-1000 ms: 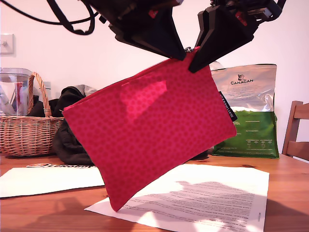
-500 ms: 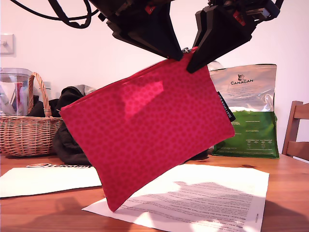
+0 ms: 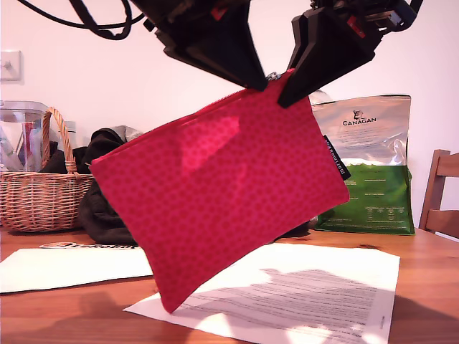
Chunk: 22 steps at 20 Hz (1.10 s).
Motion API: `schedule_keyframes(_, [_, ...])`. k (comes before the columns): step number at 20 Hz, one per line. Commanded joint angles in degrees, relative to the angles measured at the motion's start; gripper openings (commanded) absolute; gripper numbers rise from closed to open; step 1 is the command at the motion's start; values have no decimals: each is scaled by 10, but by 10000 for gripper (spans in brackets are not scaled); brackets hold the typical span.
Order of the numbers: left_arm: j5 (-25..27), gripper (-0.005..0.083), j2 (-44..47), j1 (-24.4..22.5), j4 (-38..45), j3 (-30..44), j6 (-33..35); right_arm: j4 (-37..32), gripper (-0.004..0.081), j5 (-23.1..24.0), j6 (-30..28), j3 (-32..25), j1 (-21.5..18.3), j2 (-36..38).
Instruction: Close the zipper in the zip bag in front of you
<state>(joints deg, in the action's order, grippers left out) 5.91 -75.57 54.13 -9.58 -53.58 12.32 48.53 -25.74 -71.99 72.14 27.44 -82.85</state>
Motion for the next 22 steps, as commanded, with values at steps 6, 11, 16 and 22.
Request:
schedule_keyframes(6, [6,-21,7,-12,-30,13,1,-3,-11,8,2,7,-29,-1])
schedule_keyframes(11, [6,-21,22,-12,-68,13,8,-4,-11,8,2,7,-40,-1])
schedule_keyframes(16, [6,-21,44,-18,-91,13,8,-5,-11,8,2,7,-44,-1])
schedule_keyframes(22, [-2,-21,44,-19,-49,13,-4,-4,-11,1,2,7,-43,-1])
